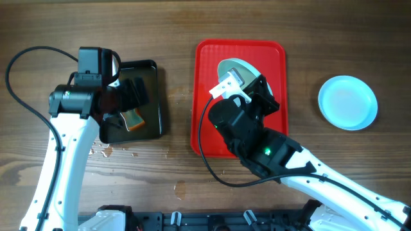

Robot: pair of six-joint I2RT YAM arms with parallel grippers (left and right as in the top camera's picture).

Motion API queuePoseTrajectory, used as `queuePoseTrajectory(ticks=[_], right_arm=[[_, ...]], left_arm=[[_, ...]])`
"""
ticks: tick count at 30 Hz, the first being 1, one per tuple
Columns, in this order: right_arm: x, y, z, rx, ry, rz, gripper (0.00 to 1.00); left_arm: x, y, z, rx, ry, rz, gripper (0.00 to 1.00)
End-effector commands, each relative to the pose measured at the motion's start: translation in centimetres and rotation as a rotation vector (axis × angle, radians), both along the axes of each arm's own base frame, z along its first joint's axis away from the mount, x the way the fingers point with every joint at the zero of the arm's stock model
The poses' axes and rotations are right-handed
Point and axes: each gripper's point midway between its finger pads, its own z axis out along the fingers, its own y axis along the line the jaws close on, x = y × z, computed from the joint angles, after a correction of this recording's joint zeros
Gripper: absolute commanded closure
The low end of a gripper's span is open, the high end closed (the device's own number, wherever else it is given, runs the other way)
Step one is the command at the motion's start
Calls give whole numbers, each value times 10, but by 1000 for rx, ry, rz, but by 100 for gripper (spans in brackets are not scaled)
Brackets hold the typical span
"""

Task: Clean dirty plates on tray and stack at the side
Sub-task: 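Grip the plate rim with the right gripper and tilt it up, then carry the plate right and stack it on the cleaned plates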

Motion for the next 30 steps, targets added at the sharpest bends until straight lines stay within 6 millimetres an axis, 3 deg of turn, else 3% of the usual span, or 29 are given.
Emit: queuePoseTrajectory(ticks=[1,13,16,18,21,24,27,30], right_arm=[[1,-1,7,-9,-23,-21,96],[1,-1,2,26,-18,-27,96],[2,3,-10,128,10,-9,96],[3,-4,-14,200,2,-52,96],[10,-37,-24,434,-21,-193,96],[22,-63,-55,795,139,-262,96],[33,-98,-72,1034,247,-329,96],[34,-169,-79,1279,247,-455,96]], left_arm=[[-1,-1,2,-10,-5,-12,0],[-1,-1,2,-10,-5,-12,0],[-1,-1,2,-10,-5,-12,0],[-1,-1,2,-10,-5,-12,0],[-1,-1,2,-10,-5,-12,0],[-1,-1,2,-10,-5,-12,0],[-1,-1,2,-10,-5,-12,0],[-1,-1,2,-10,-5,-12,0]])
